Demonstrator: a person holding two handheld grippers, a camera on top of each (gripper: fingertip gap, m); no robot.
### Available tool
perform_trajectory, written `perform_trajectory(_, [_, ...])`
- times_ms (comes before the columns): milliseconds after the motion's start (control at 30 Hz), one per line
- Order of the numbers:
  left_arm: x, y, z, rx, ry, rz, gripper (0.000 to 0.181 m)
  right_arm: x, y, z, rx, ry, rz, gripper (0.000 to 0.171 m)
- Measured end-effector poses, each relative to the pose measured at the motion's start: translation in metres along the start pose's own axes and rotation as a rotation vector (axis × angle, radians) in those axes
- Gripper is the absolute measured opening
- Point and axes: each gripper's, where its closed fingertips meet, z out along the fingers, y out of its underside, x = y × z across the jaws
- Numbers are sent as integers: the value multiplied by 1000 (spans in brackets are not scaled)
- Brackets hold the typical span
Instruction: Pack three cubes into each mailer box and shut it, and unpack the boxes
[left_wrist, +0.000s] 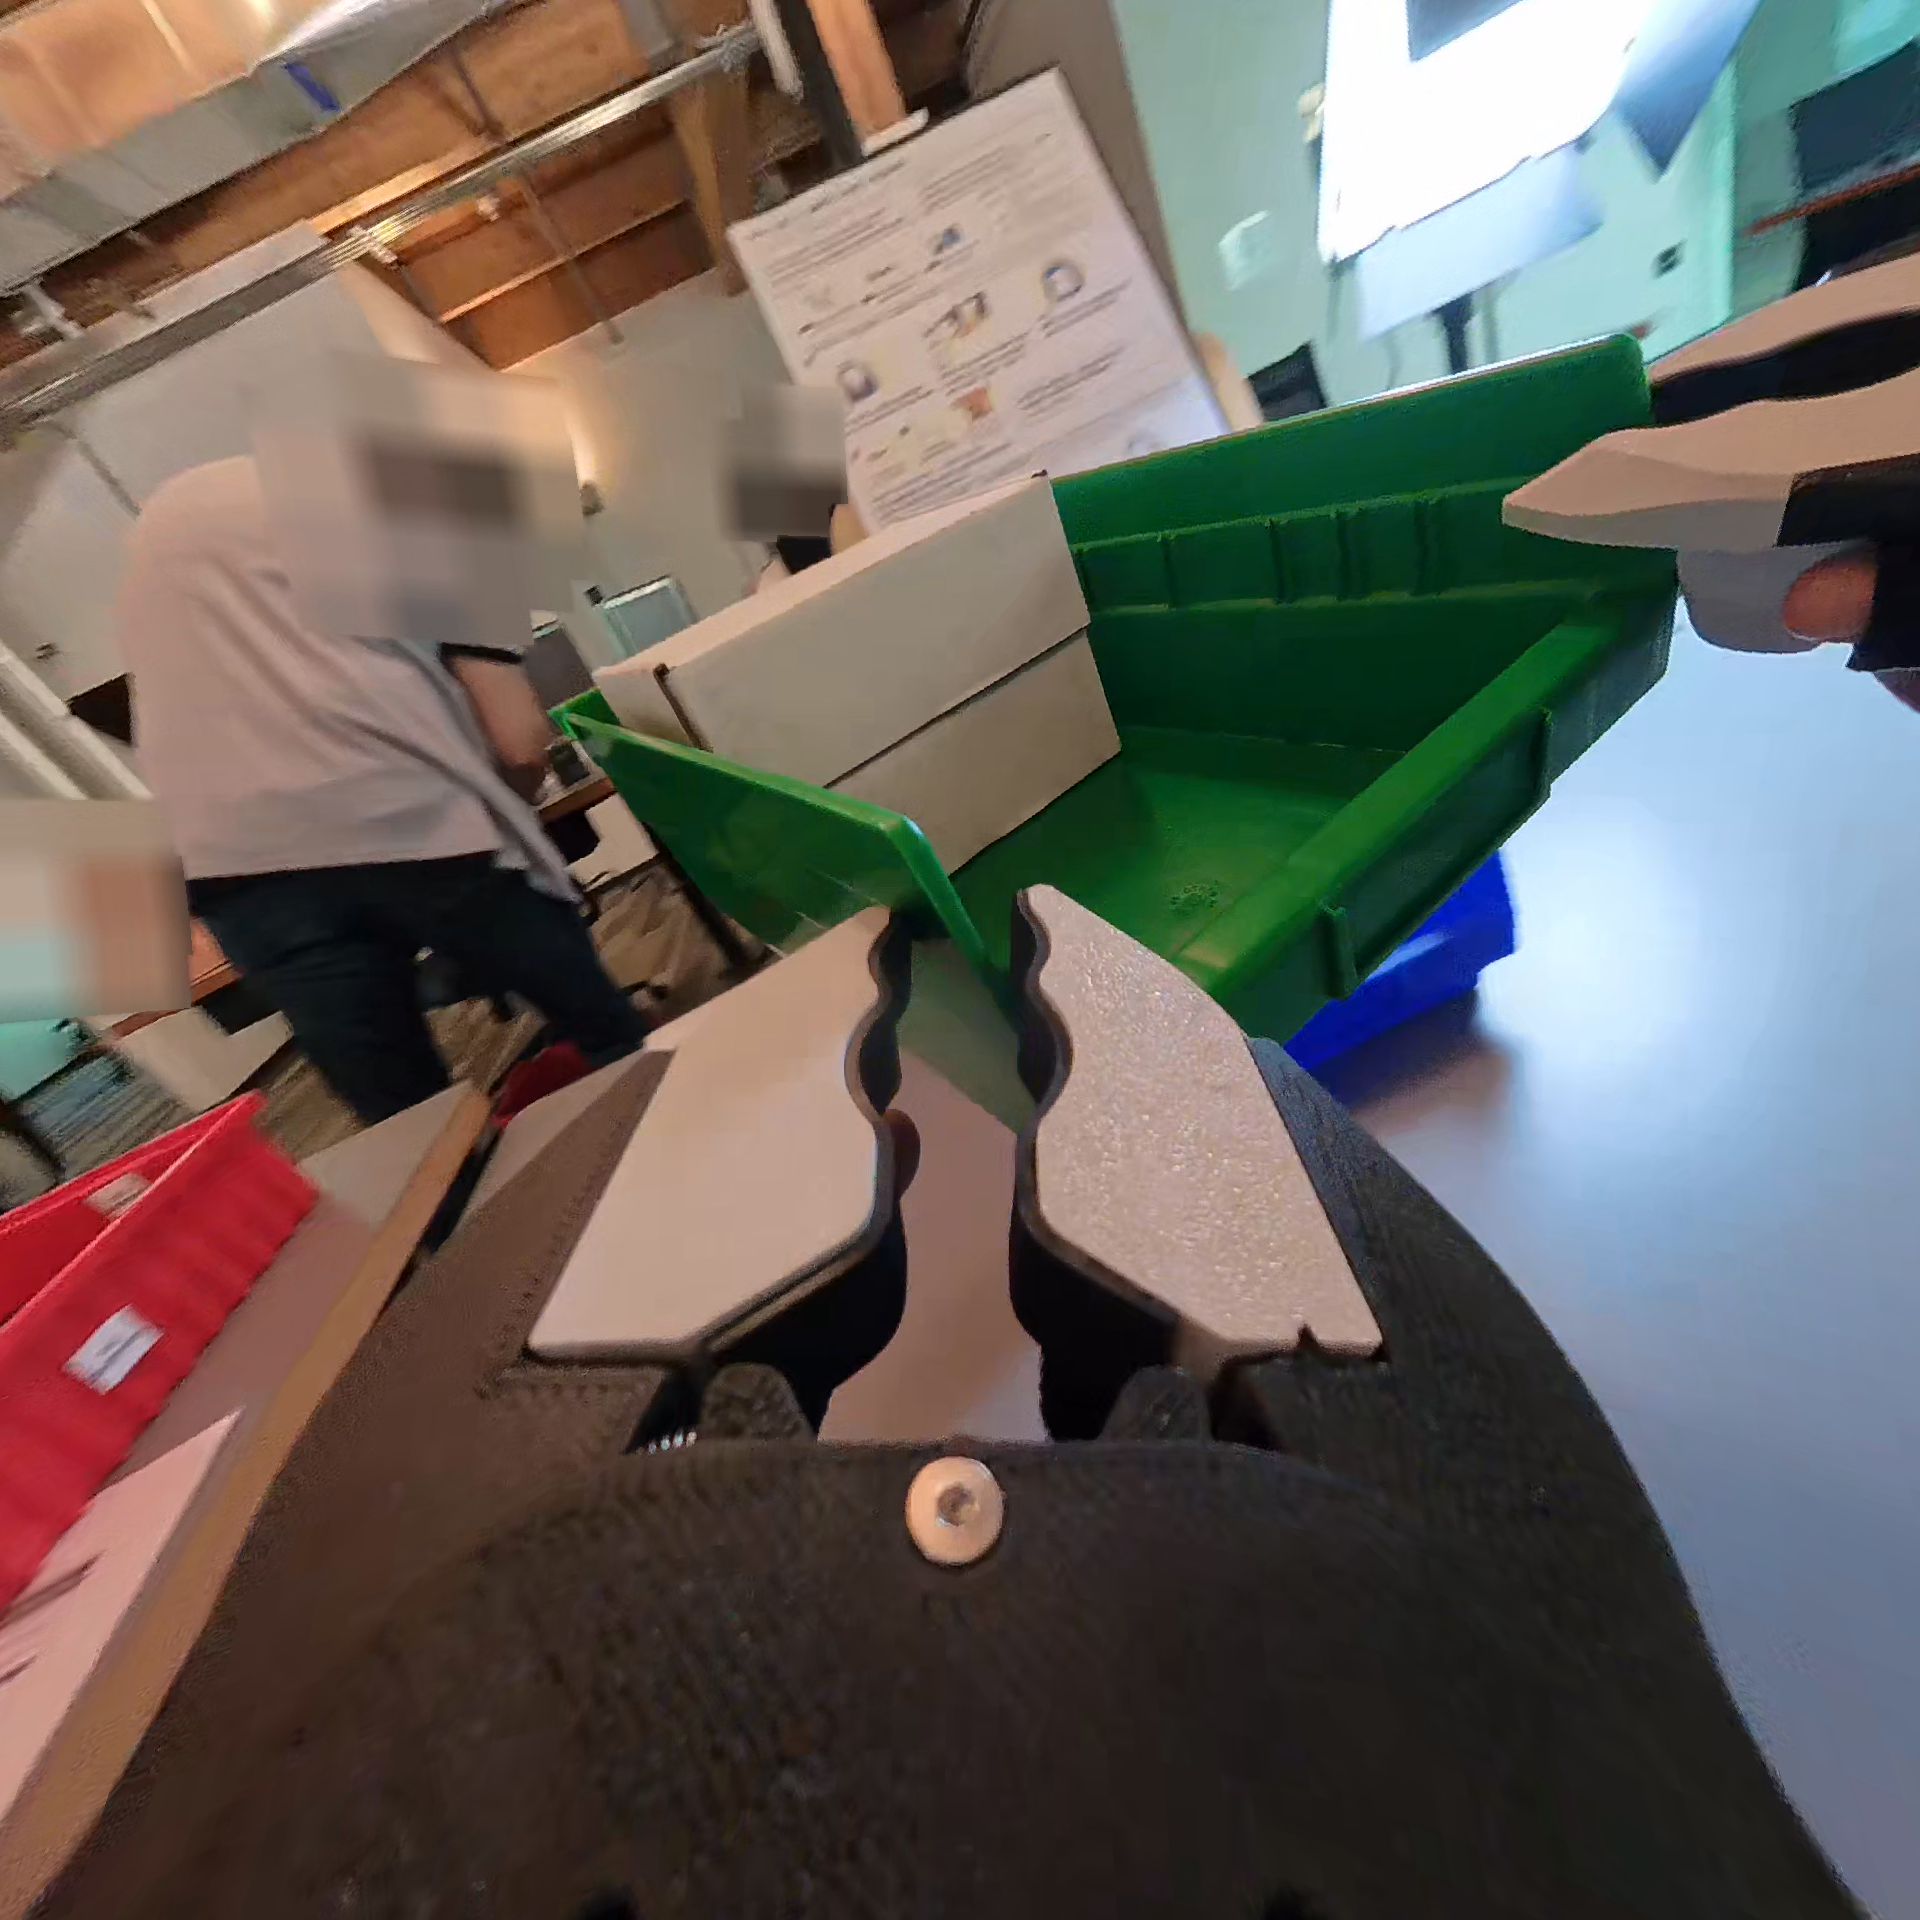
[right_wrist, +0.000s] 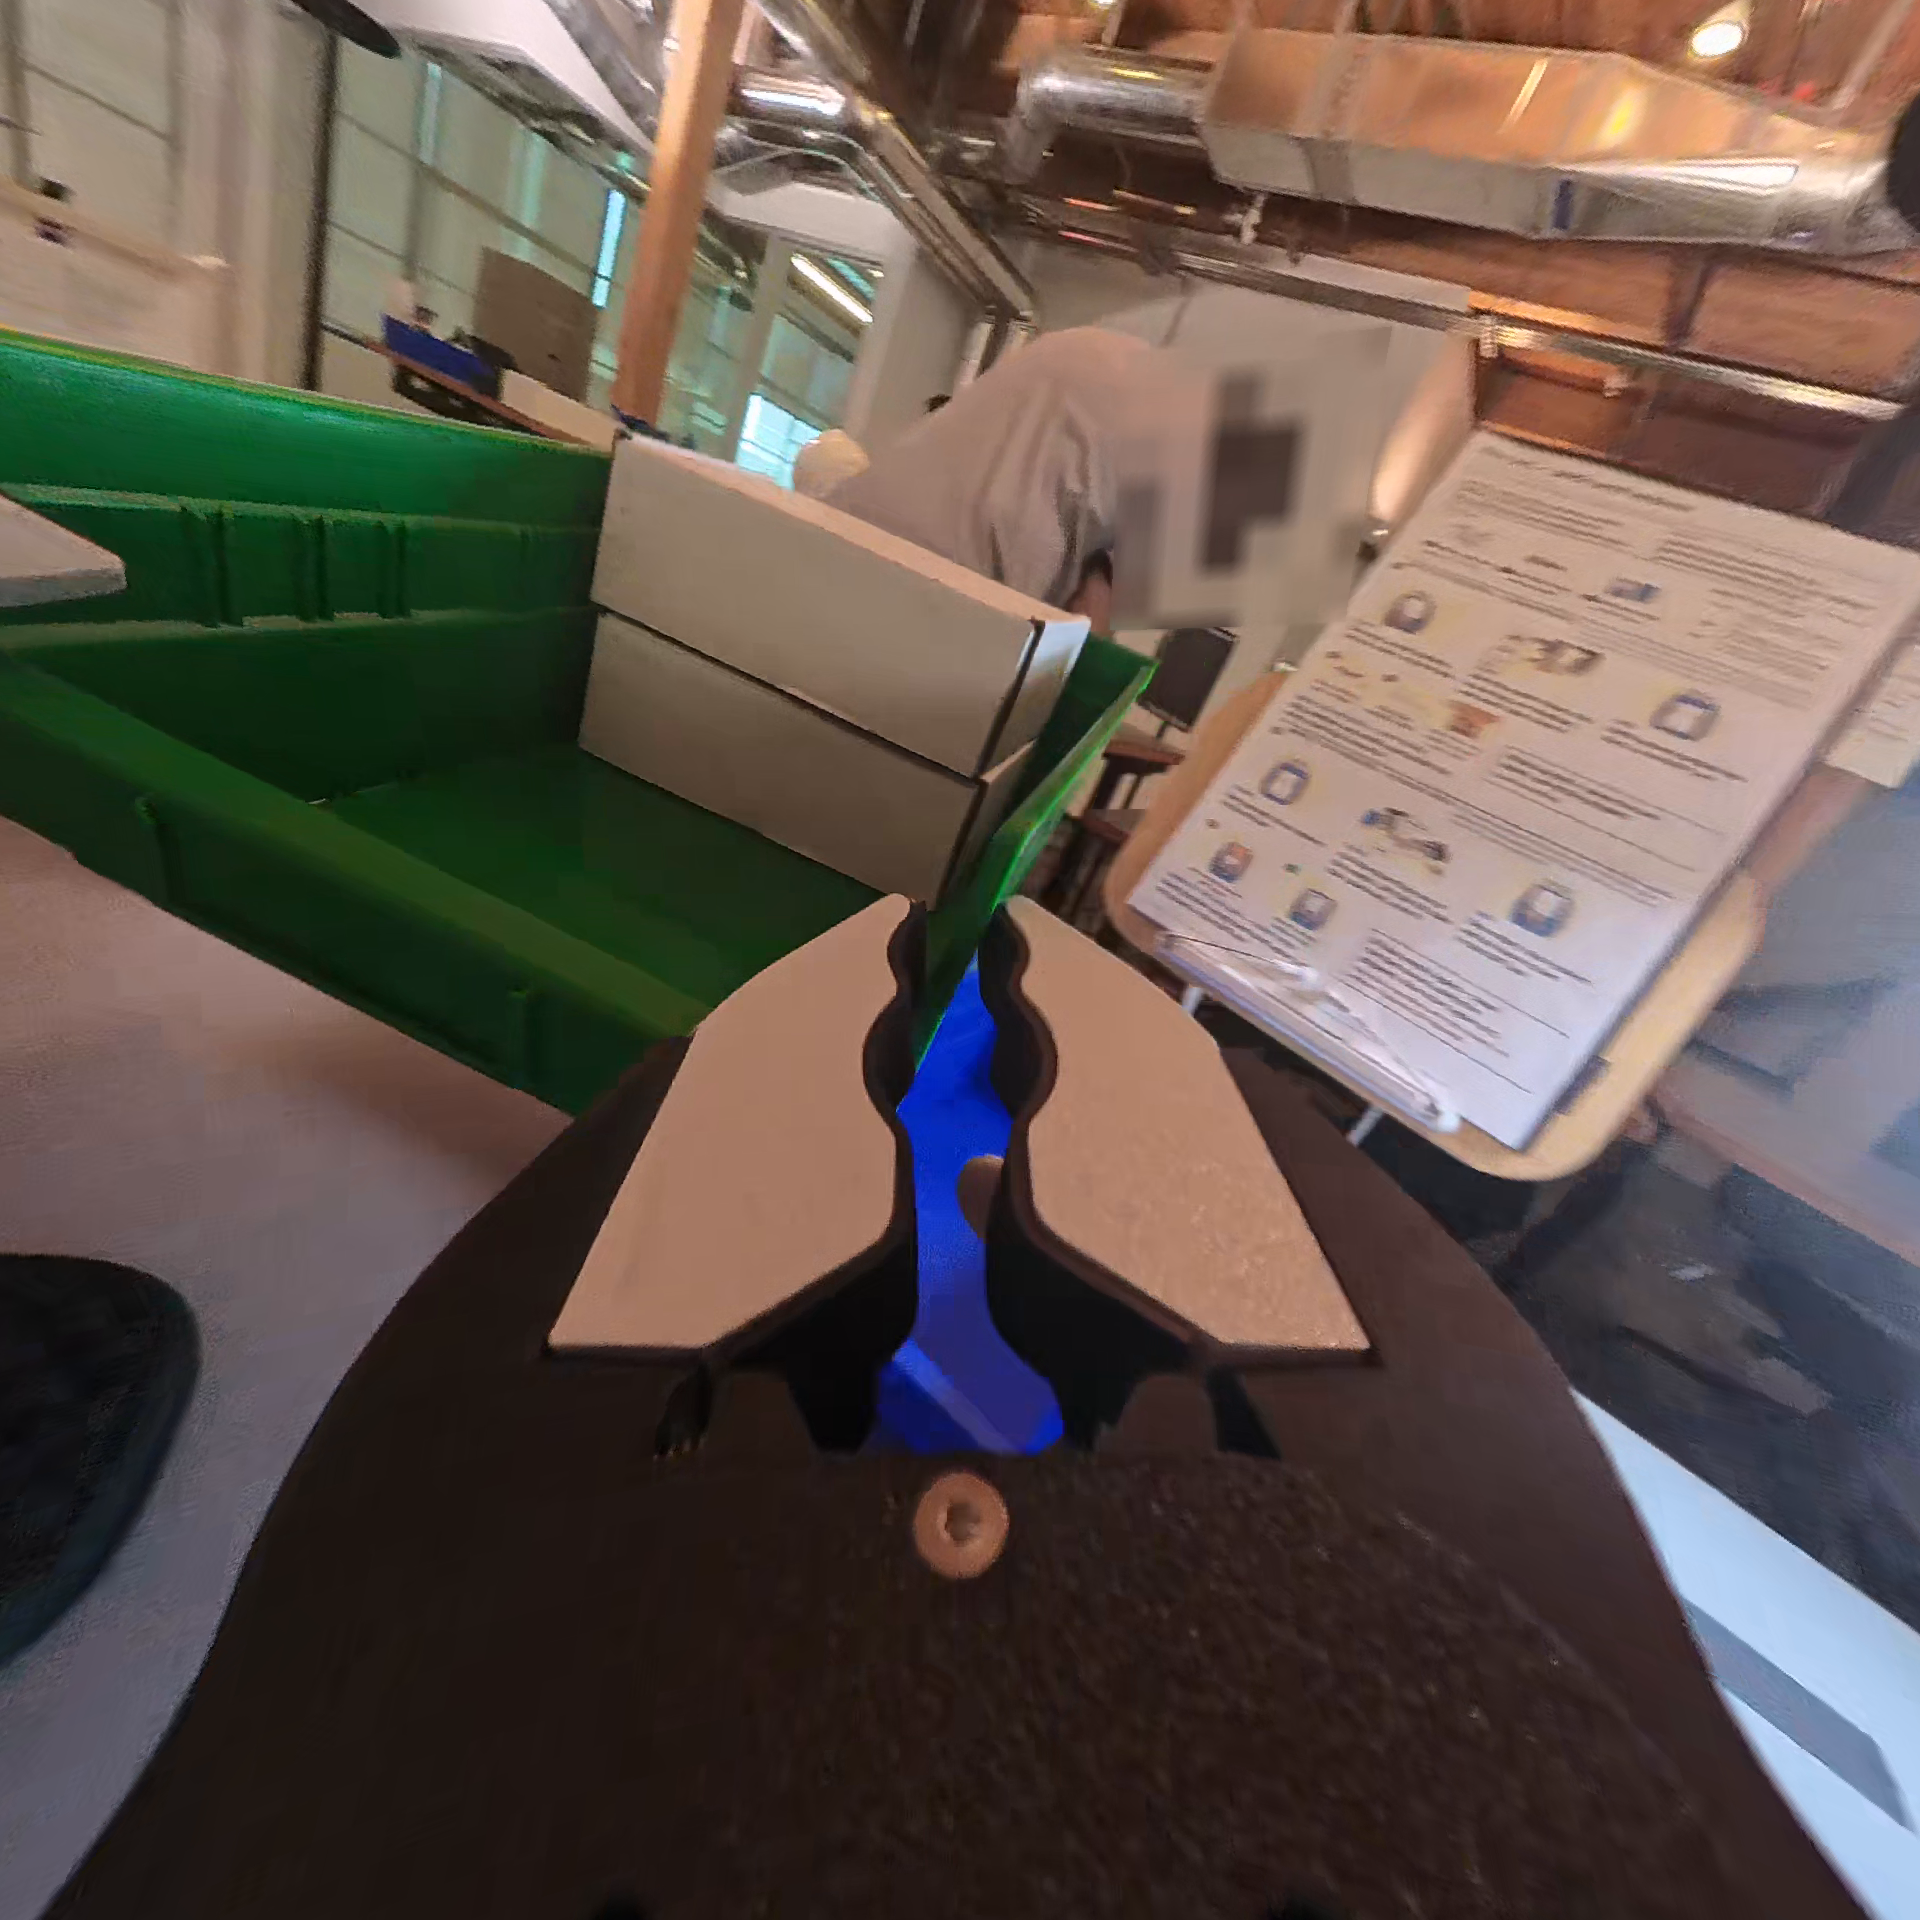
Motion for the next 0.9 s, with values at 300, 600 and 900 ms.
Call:
perform_trajectory(300, [-51, 118, -42, -263, -82, -25, 18, -123, 74, 76, -116, -281, 80, 10])
perform_trajectory(600, [-41, 194, -6, -318, -63, -182, 16, -140, 143, 70, -322, -380, -11, 22])
perform_trajectory(900, [-53, 159, 1, -260, 20, -30, 43, -79, 136, 39, -402, -641, 47, 44])
